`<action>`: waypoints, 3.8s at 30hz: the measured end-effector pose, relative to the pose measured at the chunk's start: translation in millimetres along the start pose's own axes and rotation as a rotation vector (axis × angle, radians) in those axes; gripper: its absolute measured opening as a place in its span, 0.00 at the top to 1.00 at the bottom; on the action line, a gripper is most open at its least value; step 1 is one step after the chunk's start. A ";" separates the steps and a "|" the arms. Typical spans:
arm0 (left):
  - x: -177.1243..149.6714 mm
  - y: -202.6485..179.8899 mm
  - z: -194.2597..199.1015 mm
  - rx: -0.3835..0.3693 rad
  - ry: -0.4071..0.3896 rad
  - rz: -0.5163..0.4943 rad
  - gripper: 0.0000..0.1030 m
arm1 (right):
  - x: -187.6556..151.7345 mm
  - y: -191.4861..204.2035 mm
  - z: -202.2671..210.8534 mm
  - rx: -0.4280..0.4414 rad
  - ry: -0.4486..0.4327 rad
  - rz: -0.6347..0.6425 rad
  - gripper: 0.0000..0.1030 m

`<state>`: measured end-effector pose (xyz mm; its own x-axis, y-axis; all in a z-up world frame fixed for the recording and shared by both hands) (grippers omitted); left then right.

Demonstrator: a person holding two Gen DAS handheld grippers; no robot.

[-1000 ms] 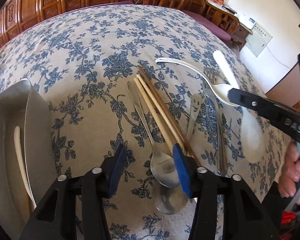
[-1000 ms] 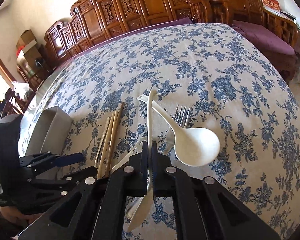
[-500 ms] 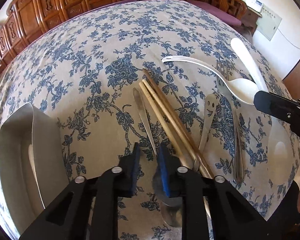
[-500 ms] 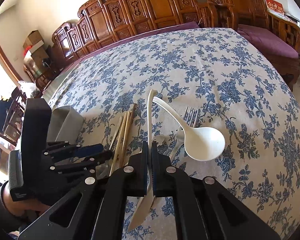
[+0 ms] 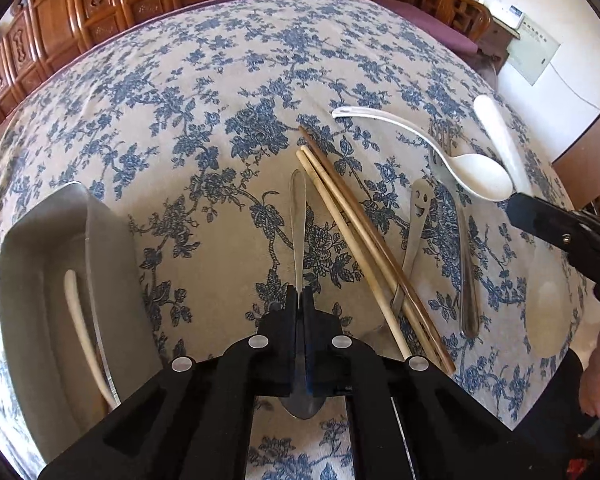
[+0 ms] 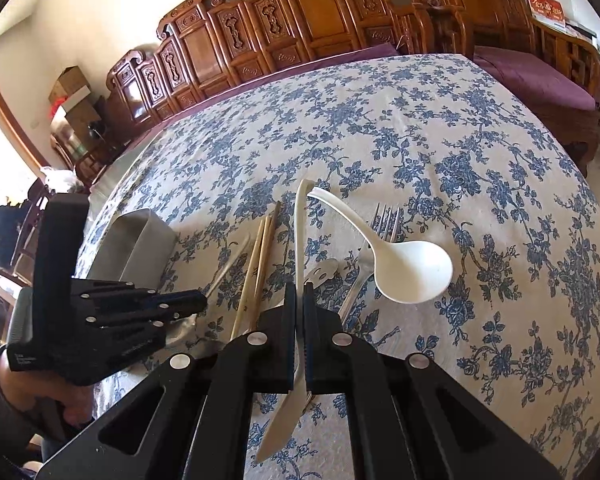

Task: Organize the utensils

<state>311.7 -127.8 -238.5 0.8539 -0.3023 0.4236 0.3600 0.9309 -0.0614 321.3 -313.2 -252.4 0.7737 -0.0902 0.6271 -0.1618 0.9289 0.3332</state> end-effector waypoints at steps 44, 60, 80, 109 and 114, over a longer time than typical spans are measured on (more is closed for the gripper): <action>-60.6 134.8 72.9 0.057 -0.089 0.179 0.98 | 6.6 147.1 -14.4 0.125 0.018 0.170 0.96; -61.9 135.7 46.1 0.093 -0.011 0.178 0.98 | 2.8 148.6 -14.2 0.126 0.026 0.171 0.96; -75.6 160.7 136.9 0.119 -0.181 0.206 0.98 | 12.1 207.2 -30.8 0.189 0.038 0.232 0.96; -91.2 187.0 191.6 0.145 -0.260 0.246 0.98 | 5.3 252.6 -123.6 0.189 0.154 0.228 0.93; -90.2 184.0 192.9 0.148 -0.259 0.243 0.98 | 5.7 250.2 -119.3 0.193 0.145 0.232 0.92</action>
<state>228.5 110.3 -113.6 0.7779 -0.0253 0.6279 0.0848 0.9943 -0.0650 358.3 -38.5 -249.4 0.7794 0.1813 0.5997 -0.4467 0.8319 0.3291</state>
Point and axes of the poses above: each gripper's, at about its wrist camera, not at the fingertips, and z roughly against the way its jaws point, y to its left, x to its top, the point moved 1 cm from there along -z, roughly the way its jaws point, and after that the axes turned 3 degrees about -y, right-handed, at the moved point
